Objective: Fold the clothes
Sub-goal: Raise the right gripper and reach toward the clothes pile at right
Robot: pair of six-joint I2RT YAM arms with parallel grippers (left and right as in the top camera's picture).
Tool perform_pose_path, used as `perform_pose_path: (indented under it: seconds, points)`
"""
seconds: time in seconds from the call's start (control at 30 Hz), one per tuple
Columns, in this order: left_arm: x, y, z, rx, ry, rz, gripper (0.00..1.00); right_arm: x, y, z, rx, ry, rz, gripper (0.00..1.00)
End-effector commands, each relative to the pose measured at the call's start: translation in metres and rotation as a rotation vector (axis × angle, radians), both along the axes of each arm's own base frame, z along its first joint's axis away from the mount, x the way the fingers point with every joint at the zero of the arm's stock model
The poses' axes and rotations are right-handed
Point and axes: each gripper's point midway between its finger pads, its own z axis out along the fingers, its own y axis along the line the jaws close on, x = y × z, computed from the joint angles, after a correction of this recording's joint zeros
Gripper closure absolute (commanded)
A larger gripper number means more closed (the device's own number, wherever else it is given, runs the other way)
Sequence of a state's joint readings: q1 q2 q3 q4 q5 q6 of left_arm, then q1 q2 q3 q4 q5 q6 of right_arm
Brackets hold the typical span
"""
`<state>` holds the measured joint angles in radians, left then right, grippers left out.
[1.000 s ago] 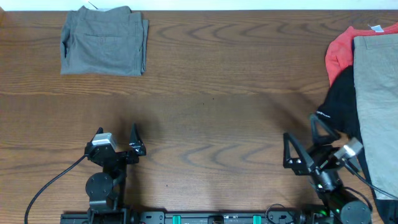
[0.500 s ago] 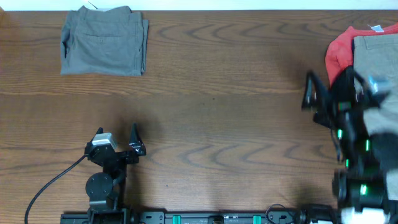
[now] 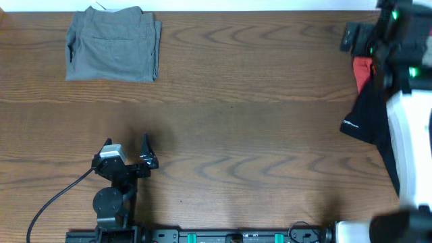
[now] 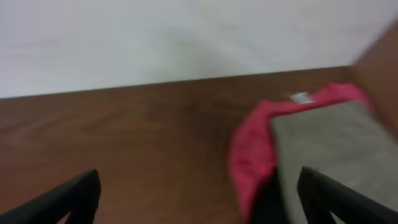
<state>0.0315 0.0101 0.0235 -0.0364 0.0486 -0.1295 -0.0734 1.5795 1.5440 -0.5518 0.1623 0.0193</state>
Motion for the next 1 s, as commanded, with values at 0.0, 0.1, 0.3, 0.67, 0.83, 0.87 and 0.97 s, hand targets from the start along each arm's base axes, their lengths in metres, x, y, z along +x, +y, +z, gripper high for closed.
perform_pose_path:
  seconds: [0.0, 0.1, 0.3, 0.67, 0.83, 0.87, 0.97]
  points:
    - [-0.001, 0.002, -0.015, 0.014, 0.044, 0.012, 0.02, 0.004, -0.06, 0.0, -0.184, 0.044, -0.229, 0.01]
    - [-0.001, 0.002, -0.016, 0.014, 0.045, 0.012, 0.02, 0.01, -0.08, -0.012, -0.225, 0.056, -0.298, 0.01]
    - [-0.001, 0.002, -0.016, 0.014, 0.045, 0.012, 0.02, 0.026, -0.109, -0.063, -0.411, 0.24, -0.227, 0.01]
    - [-0.001, 0.002, -0.016, 0.014, 0.045, 0.012, 0.02, 0.022, -0.173, -0.173, -0.616, 0.55, -0.347, 0.01]
    - [-0.001, 0.002, -0.016, 0.014, 0.045, 0.012, 0.02, 0.019, -0.185, -0.206, -0.638, 0.623, -0.351, 0.02]
    - [-0.001, 0.002, -0.016, 0.014, 0.045, 0.012, 0.02, 0.018, -0.189, -0.214, -0.64, 0.636, -0.353, 0.02]
    - [-0.001, 0.002, -0.016, 0.014, 0.045, 0.012, 0.02, 0.016, -0.198, -0.228, -0.64, 0.649, -0.369, 0.02]
